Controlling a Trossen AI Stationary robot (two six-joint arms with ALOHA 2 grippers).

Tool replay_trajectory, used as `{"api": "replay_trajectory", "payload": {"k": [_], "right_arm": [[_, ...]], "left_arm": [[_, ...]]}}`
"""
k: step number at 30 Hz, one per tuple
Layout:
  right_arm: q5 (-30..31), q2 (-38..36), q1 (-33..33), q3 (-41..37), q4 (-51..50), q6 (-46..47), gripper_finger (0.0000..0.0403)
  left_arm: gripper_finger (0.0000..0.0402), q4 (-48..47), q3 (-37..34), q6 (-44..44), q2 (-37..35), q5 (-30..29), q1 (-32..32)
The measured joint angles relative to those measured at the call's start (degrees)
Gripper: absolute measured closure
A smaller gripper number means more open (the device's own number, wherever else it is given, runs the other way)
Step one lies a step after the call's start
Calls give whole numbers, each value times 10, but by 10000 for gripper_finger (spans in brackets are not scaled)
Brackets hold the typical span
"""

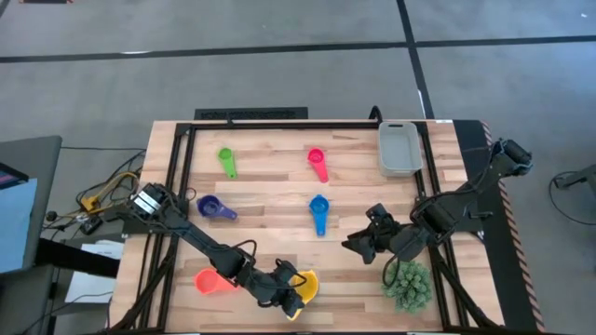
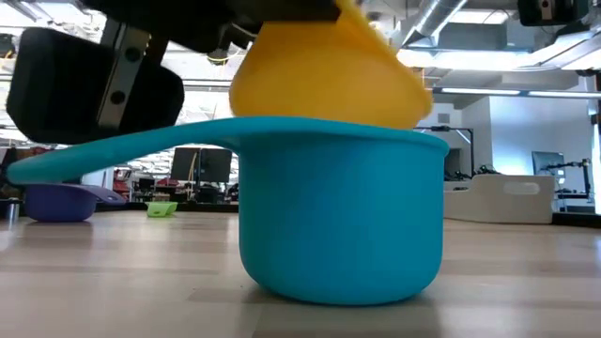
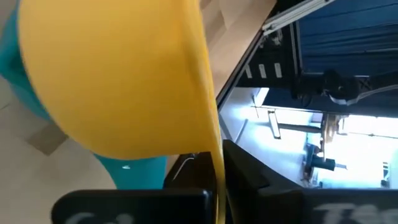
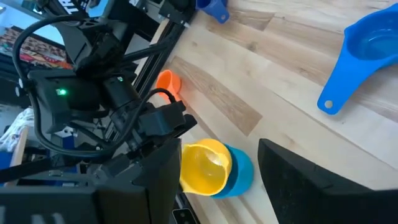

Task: Nest measuring cups in basket
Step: Stack the yellow measuring cup on top of the light blue measuring cup

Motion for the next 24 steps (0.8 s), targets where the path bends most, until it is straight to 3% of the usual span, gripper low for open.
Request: {"api": "replay_trajectory", "payload": {"k": [17,24], "right_arm": [[4,0,0,0,-54,17,168],[5,0,4,0,-66,18,168]], "left_arm": [[299,-3,0,-19,-23,48,0],[297,-129,1,-15,-76,40,-9]]}}
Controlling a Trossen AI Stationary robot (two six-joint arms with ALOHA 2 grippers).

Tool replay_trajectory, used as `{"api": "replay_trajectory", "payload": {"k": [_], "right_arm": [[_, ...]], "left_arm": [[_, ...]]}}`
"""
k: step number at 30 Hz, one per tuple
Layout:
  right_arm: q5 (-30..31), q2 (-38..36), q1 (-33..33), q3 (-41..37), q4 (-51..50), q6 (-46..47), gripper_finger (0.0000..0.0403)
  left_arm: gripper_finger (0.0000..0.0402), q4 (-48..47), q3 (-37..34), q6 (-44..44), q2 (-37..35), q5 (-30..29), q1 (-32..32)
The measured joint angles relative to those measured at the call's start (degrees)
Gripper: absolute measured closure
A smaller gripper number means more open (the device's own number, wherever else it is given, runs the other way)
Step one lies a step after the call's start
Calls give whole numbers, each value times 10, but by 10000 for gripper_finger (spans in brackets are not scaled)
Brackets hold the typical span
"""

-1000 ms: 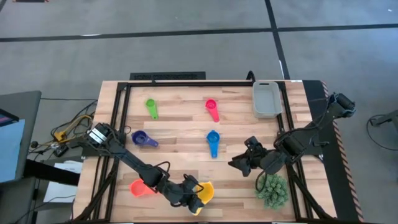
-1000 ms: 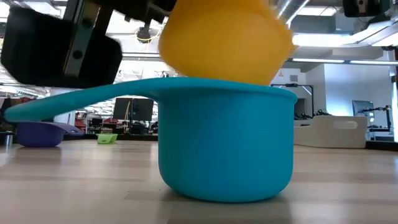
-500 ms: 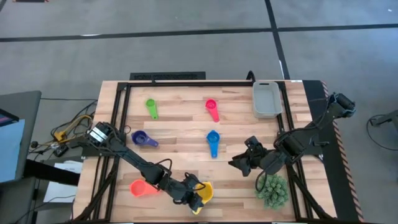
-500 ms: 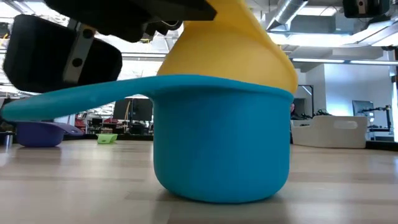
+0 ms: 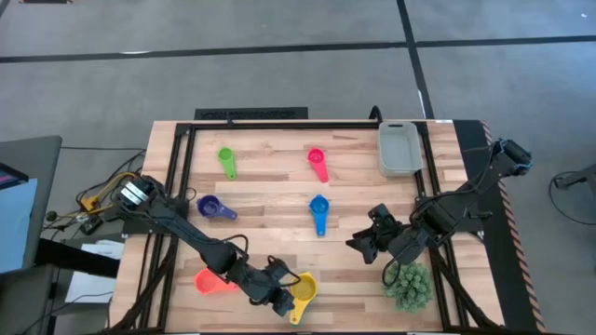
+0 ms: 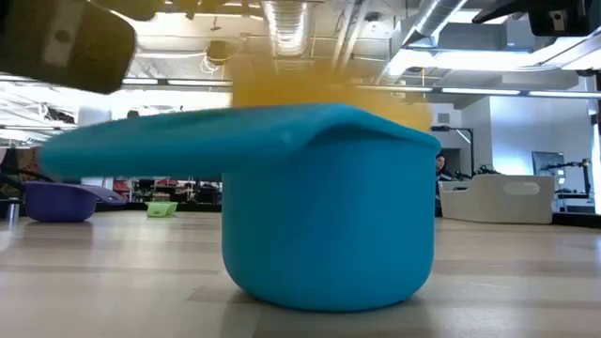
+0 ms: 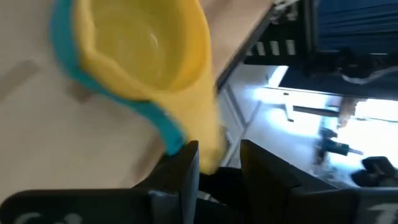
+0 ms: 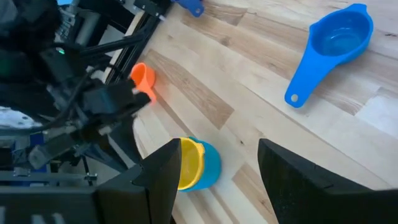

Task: Nest measuring cups in basket
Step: Stack the yellow measuring cup on top of the light blue measuring cup, then stack the dark blue measuring cup on top of the yellow of measuring cup

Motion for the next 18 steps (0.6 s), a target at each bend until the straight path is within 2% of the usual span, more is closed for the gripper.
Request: {"api": "replay_trajectory", "payload": {"k": [4,11,15,18], "right_arm": [[2,0,0,0,-1,0,168],[1,0,-10,0,0,-5,168],[-17,0,-39,0,2,-34,168],[-50,0,-70,0,6,-51,169]], "left_arm": [[296,-40,0,0,-23,-5,-4],[297,-177,0,3,-80,-36,9],[297,-287,0,29,-142,-55,35],[297,-405,0,48,-199,-71,62]]}}
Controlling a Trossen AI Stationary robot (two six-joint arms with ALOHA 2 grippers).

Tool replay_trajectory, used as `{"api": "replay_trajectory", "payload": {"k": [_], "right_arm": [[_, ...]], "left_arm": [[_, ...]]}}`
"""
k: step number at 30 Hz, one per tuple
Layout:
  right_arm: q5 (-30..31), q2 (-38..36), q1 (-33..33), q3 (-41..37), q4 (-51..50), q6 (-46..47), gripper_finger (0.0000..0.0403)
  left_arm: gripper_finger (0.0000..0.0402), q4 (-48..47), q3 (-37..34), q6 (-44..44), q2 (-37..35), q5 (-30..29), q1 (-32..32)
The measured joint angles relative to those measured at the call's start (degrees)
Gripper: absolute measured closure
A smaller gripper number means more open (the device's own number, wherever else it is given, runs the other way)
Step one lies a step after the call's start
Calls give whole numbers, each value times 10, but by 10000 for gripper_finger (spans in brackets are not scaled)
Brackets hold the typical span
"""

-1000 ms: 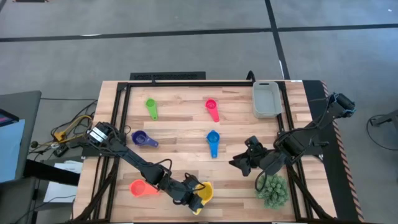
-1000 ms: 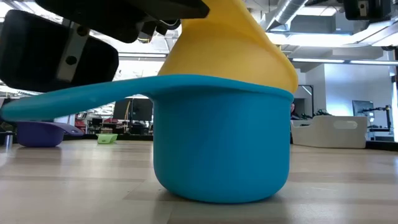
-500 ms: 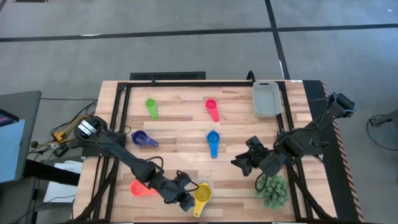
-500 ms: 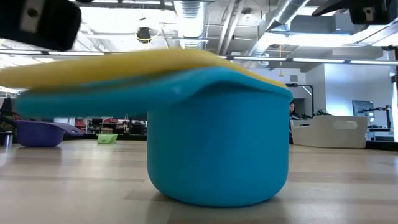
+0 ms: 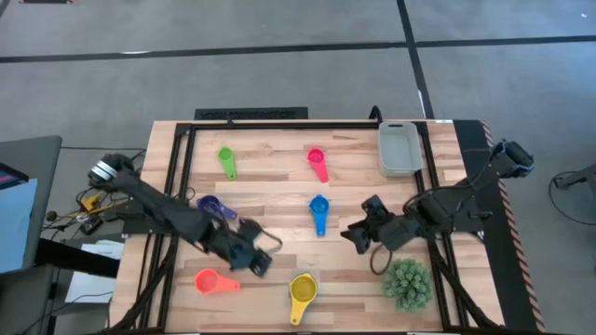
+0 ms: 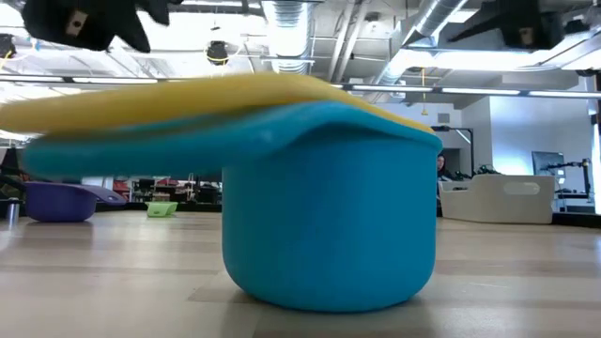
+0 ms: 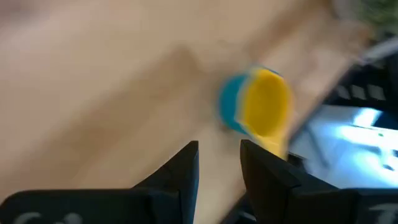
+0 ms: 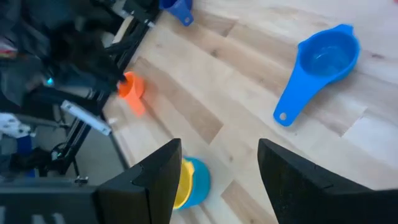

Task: Nest measuring cups in basket
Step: Stack the dark blue measuring cup on top of the yellow of measuring cup

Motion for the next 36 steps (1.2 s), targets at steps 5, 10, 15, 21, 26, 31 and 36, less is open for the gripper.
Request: {"api": "replay_trajectory", "payload": {"k": [5,10,15,21,26,31,36], "right_arm": [[-13,0,-46,0,1,-14,176],[-47,0,-108,0,8,-41,182],[-96,0,-196,0,28,-108,184],[-127,0,-273,0,37,-177,184],[-133,9,-307,0,43,-231,184],[-134,25,-326,1,61,-302,185],[-136,54,-358,1,69,-331,203]], "left_arm": [[297,-182,0,58,-86,-36,64],[297,-271,-19,134,-145,-52,154],[297,-251,-95,192,-205,-66,262],[296,-274,-129,158,-239,-79,387],[296,-284,-148,161,-235,-48,426],[296,-286,-181,120,-233,-39,425],[296,-288,-221,46,-233,-22,404]]}}
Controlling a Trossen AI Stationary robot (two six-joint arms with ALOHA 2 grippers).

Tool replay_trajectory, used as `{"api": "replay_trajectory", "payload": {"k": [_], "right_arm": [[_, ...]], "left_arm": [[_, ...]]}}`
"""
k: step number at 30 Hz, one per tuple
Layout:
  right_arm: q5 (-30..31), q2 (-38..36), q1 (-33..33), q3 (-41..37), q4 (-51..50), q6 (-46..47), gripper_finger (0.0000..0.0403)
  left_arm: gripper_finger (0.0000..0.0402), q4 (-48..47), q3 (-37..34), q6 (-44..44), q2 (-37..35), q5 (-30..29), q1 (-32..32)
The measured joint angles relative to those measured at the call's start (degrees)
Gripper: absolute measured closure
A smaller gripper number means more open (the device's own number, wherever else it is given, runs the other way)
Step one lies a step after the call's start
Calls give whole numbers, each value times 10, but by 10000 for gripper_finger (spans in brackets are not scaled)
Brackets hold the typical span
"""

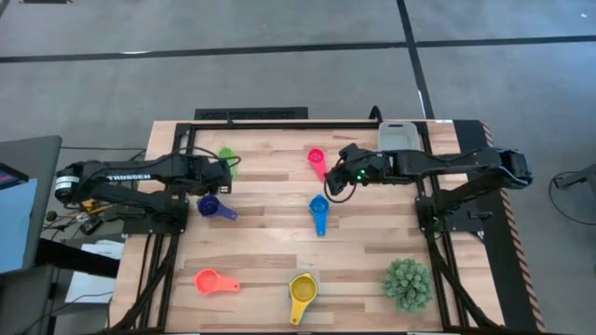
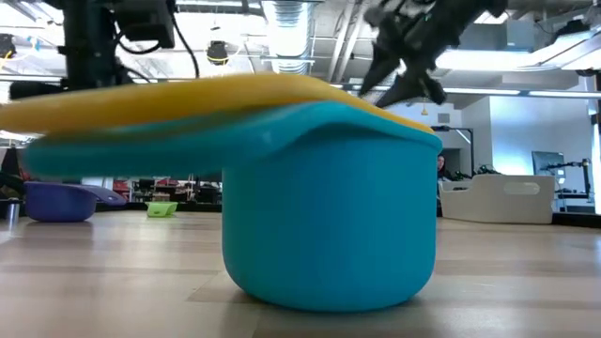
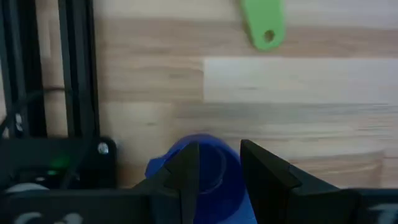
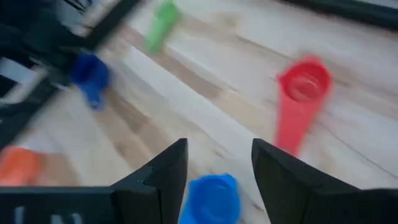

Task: Nest measuring cups in basket
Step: Stack the dark blue measuring cup on top of the yellow of measuring cup

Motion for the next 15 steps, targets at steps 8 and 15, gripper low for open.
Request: {"api": "replay_trajectory", "payload": {"k": [8,15], "right_arm": [[-171,55,-66,-1,-10,-46,227],[-192,67,-77,-1,-4,-60,214]], "left_arm": [[297,2,-46,-84,0,0,-27],[297,7,-71,-70,0,-38,-25]]}}
